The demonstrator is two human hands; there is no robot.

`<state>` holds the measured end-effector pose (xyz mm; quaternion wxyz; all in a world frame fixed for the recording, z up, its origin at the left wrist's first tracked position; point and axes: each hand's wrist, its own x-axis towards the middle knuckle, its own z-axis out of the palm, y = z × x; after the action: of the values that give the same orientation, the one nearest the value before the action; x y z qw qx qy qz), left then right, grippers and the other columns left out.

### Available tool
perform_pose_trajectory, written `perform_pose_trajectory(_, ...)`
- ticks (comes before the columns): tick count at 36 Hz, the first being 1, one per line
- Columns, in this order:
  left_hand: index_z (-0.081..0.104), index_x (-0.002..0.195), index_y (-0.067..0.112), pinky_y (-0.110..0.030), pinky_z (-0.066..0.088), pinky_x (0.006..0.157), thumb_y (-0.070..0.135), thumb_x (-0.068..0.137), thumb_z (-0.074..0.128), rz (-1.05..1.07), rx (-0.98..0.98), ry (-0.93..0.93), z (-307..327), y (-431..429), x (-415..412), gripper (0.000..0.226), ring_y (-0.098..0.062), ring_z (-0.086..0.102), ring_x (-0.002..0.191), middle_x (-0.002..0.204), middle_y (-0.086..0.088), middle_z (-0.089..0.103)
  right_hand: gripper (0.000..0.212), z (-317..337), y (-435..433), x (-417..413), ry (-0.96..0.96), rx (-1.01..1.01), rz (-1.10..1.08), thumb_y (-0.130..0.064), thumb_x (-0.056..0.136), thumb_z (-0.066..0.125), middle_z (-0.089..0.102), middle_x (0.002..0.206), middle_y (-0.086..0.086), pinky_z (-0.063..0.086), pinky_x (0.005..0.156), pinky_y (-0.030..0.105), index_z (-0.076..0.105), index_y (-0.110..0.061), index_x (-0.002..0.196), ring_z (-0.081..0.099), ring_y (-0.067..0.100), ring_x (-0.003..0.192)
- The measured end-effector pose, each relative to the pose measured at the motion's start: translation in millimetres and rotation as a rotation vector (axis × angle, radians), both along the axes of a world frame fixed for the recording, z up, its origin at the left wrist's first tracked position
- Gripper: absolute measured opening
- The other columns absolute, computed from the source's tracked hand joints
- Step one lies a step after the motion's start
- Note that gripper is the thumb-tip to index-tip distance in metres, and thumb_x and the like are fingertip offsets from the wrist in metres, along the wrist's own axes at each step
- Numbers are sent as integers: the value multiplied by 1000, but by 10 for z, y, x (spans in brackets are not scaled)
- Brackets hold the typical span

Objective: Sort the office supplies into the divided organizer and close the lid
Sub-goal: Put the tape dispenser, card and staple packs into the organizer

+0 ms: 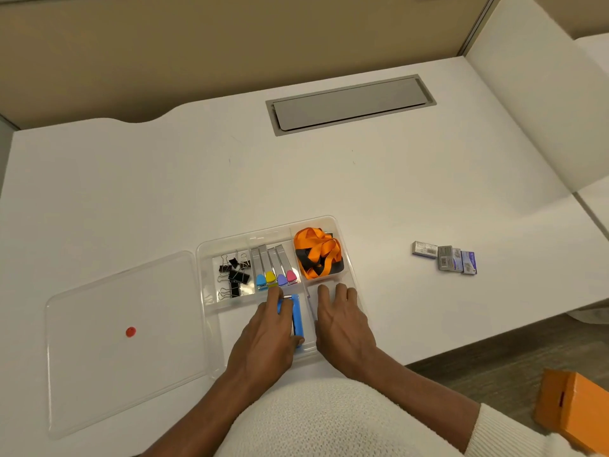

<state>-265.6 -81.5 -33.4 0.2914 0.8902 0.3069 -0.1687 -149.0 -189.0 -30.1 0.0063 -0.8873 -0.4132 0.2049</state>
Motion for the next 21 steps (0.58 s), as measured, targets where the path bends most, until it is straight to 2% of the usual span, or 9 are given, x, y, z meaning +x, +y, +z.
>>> perform_pose_trajectory(3, 31, 154, 19, -20, 42, 103, 45, 93, 67, 5, -14, 3, -3, -7, -5, 75, -16, 52, 128, 159, 0, 31, 77, -3, 7, -23, 60, 59, -4, -13, 78, 78, 45, 141, 19, 51, 91, 31, 39, -12, 144, 48, 28, 122)
perform_pose_trajectory(6, 32, 153, 18, -18, 41, 103, 45, 93, 68, 2, -31, 1, 10, -3, -10, 75, -16, 53, 128, 159, -1, 31, 82, 5, 28, 35, 108, 124, -59, -13, 81, 77, 37, 148, 16, 50, 99, 34, 32, -16, 149, 47, 28, 126)
perform_pose_trajectory(8, 32, 153, 17, -18, 41, 103, 45, 93, 68, -14, -20, -8, 10, -2, -11, 75, -16, 53, 128, 160, -2, 30, 82, -27, 14, 75, 105, 151, -64, -13, 79, 80, 40, 145, 16, 52, 96, 32, 35, -15, 148, 50, 27, 123)
perform_pose_trajectory(11, 31, 154, 16, -15, 38, 101, 45, 94, 67, -19, -37, 5, 13, -7, -20, 75, -14, 52, 129, 159, -2, 32, 83, -108, -34, 93, 49, 121, 8, -19, 70, 88, 54, 133, 19, 56, 90, 36, 47, -10, 141, 58, 31, 115)
perform_pose_trajectory(16, 27, 155, 16, -8, 31, 89, 47, 92, 68, 30, -50, 21, -48, -9, -15, 82, -13, 49, 130, 159, -1, 32, 77, -48, -60, 127, -70, 47, 78, -26, 52, 99, 67, 114, 18, 61, 68, 33, 65, -9, 119, 68, 30, 93)
perform_pose_trajectory(17, 28, 155, 17, -11, 37, 90, 49, 91, 68, 9, -8, 41, -32, -17, -9, 82, -14, 49, 130, 159, -2, 32, 76, 2, -67, 145, -79, 61, 72, -27, 47, 100, 68, 110, 16, 61, 65, 32, 67, -10, 114, 69, 29, 90)
perform_pose_trajectory(19, 42, 149, 14, -27, 54, 88, 51, 86, 73, -80, 182, 43, 12, -32, 19, 80, -21, 54, 126, 155, -10, 40, 68, 117, -93, 200, -68, 133, 58, -24, 53, 99, 69, 110, 13, 61, 65, 32, 69, -11, 113, 69, 27, 90)
perform_pose_trajectory(21, 66, 123, 7, -37, 61, 62, 50, 68, 89, -191, 314, 54, 118, -32, 87, 73, -30, 68, 101, 126, -18, 65, 55, 249, -143, 305, -46, 229, 17, -21, 67, 92, 69, 112, 10, 61, 71, 35, 68, -12, 116, 67, 25, 94)
